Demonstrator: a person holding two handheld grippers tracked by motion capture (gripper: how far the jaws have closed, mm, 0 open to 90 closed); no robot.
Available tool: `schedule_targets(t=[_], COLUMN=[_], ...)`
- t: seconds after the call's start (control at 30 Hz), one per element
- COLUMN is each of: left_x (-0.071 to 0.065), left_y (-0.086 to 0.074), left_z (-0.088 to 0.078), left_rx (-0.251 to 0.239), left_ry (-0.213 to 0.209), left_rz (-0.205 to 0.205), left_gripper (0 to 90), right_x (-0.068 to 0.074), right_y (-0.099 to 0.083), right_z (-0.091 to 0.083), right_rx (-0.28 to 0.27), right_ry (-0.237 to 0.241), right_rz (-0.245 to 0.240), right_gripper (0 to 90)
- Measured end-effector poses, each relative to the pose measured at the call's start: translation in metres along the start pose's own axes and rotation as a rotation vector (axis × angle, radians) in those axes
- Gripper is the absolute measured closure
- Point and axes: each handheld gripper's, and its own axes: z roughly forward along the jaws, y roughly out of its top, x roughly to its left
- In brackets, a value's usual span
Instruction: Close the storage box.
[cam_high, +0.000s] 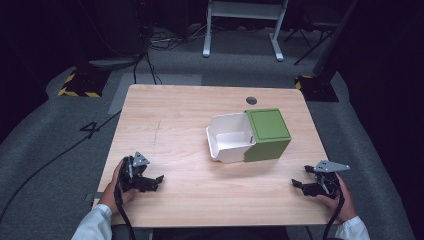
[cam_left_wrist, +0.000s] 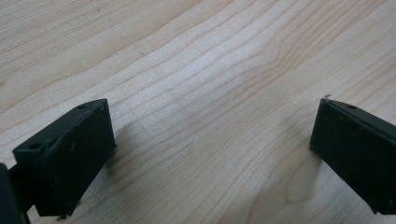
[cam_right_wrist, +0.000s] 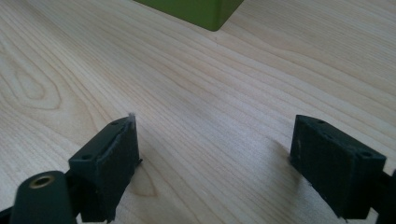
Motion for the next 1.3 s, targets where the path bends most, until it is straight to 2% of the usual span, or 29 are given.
schedule_targets(t=[0.17, 0.23, 0.3, 0.37, 0.4, 0.43, 0.5, 0.53, 0.57, 0.6, 0.67, 0.77, 0.8, 0.97, 1.03, 1.1, 1.13, 1.17, 1.3], left_x=[0.001, 0.003, 0.004, 0.002, 0.002, 0.001, -0.001, -0.002, -0.004, -0.006, -0.009, -0.011, -0.014, -0.018, -0.021, -0.024, -0.027, -0.028, -0.034], left_y=[0.004, 0.007, 0.009, 0.012, 0.013, 0.015, 0.02, 0.022, 0.024, 0.027, 0.033, 0.039, 0.047, 0.06, 0.07, 0.077, 0.08, 0.083, 0.096], left_z=[0.001, 0.002, 0.003, 0.002, 0.001, 0.001, 0.003, 0.004, 0.004, 0.004, 0.006, 0.006, 0.007, 0.01, 0.013, 0.015, 0.017, 0.018, 0.023], left_rx=[0.02, 0.031, 0.03, 0.016, 0.002, -0.004, 0.008, 0.004, -0.005, -0.002, -0.012, -0.031, -0.049, -0.066, -0.089, -0.095, -0.108, -0.111, -0.125], left_ry=[-0.016, -0.039, -0.042, -0.045, -0.053, -0.055, -0.038, -0.058, -0.055, -0.041, -0.067, -0.071, -0.063, -0.057, -0.066, -0.077, -0.058, -0.059, -0.074], left_rz=[0.022, 0.052, 0.06, 0.057, 0.059, 0.068, 0.069, 0.071, 0.085, 0.099, 0.083, 0.085, 0.09, 0.09, 0.071, 0.077, 0.089, 0.092, 0.099], left_gripper=[0.5, 0.5, 1.1, 7.3, 19.7, 25.7, 13.8, 17.7, 23.3, 23.5, 18.1, 22.7, 22.7, 25.3, 25.0, 25.0, 25.3, 25.3, 25.3], right_x=[0.001, 0.0, 0.0, 0.0, 0.001, 0.001, 0.0, 0.0, 0.0, 0.0, 0.0, 0.0, 0.001, 0.001, 0.0, 0.001, 0.001, 0.001, 0.001], right_y=[0.0, 0.0, 0.0, 0.0, 0.0, 0.0, 0.0, 0.0, 0.0, 0.0, 0.0, 0.0, 0.0, 0.0, 0.0, 0.0, 0.0, 0.0, 0.0], right_z=[-0.001, 0.0, 0.0, 0.0, -0.001, -0.001, 0.0, 0.0, 0.0, 0.0, 0.0, 0.0, 0.0, 0.0, 0.0, -0.001, -0.001, -0.001, -0.001], right_rx=[-0.003, -0.001, 0.001, -0.002, -0.001, -0.002, -0.001, 0.0, 0.0, 0.0, -0.001, -0.001, -0.001, -0.001, -0.001, -0.002, -0.002, -0.001, -0.001], right_ry=[-0.007, -0.001, 0.0, -0.002, -0.004, -0.004, -0.002, -0.001, -0.001, -0.002, -0.002, -0.002, -0.004, -0.004, -0.002, -0.005, -0.005, -0.005, -0.004], right_rz=[-0.008, -0.003, 0.001, -0.002, -0.004, -0.003, -0.003, 0.0, 0.0, -0.003, -0.003, -0.003, -0.003, -0.003, -0.003, -0.003, -0.003, -0.004, -0.003], right_gripper=[15.7, 15.6, 15.6, 15.6, 15.5, 15.4, 15.4, 15.4, 15.4, 15.4, 15.4, 15.4, 15.4, 15.5, 15.5, 15.4, 15.5, 15.5, 15.5])
